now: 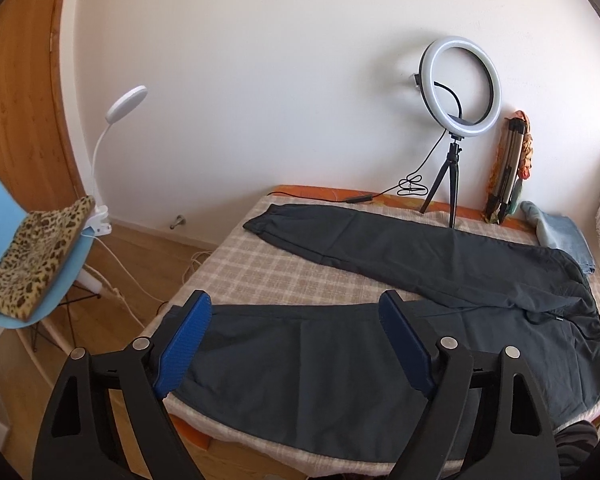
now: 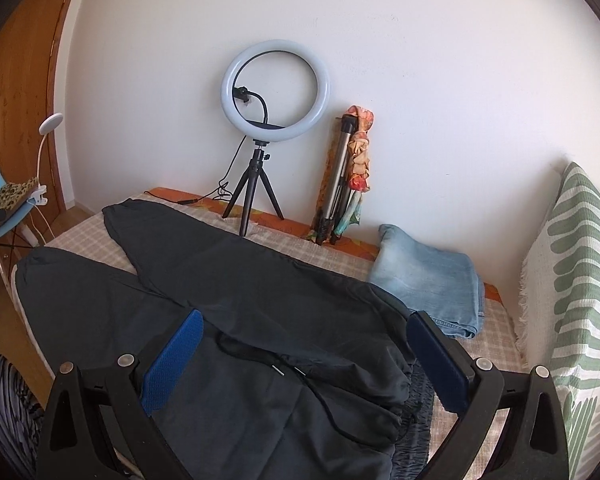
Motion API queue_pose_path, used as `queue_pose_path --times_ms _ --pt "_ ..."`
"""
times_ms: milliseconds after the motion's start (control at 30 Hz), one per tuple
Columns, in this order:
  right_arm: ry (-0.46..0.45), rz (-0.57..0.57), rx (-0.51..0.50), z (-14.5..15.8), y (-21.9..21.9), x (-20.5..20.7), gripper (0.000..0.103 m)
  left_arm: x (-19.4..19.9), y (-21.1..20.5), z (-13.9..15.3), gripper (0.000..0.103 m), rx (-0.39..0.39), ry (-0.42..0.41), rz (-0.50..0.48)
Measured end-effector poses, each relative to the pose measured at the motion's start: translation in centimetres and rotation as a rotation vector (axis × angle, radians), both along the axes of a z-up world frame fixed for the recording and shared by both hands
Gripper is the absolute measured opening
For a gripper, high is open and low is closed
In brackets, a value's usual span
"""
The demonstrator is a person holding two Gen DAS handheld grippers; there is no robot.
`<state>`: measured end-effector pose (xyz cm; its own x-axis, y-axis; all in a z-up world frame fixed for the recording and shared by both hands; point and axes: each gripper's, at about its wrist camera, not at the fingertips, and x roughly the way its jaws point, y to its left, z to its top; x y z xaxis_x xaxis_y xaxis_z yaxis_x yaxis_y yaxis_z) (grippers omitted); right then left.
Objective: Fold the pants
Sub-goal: 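Move the left gripper toward the trouser waistband and lower it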
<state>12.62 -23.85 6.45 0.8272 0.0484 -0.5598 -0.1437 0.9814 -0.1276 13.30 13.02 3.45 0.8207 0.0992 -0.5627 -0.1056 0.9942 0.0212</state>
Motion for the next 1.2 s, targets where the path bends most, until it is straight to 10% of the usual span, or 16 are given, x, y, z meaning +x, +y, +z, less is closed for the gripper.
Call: queue_pose_path --times_ms 333,733,1200 --pt "0.171 0.099 0.048 -0.9 0.5 13.4 0.102 11.7 2.4 -0.9 0.074 -0.037 0.113 -0.041" --pt "0.405 0.273 -0.038 -12.3 7.1 29.3 0.09 26.7 5.4 -7.0 0.073 -0.174 0.289 0.007" --pt "0.523 0.382 -0.026 -18.9 9.1 37.4 0.088 36.7 1.7 -13.2 0.057 -0.165 0.384 -0.066"
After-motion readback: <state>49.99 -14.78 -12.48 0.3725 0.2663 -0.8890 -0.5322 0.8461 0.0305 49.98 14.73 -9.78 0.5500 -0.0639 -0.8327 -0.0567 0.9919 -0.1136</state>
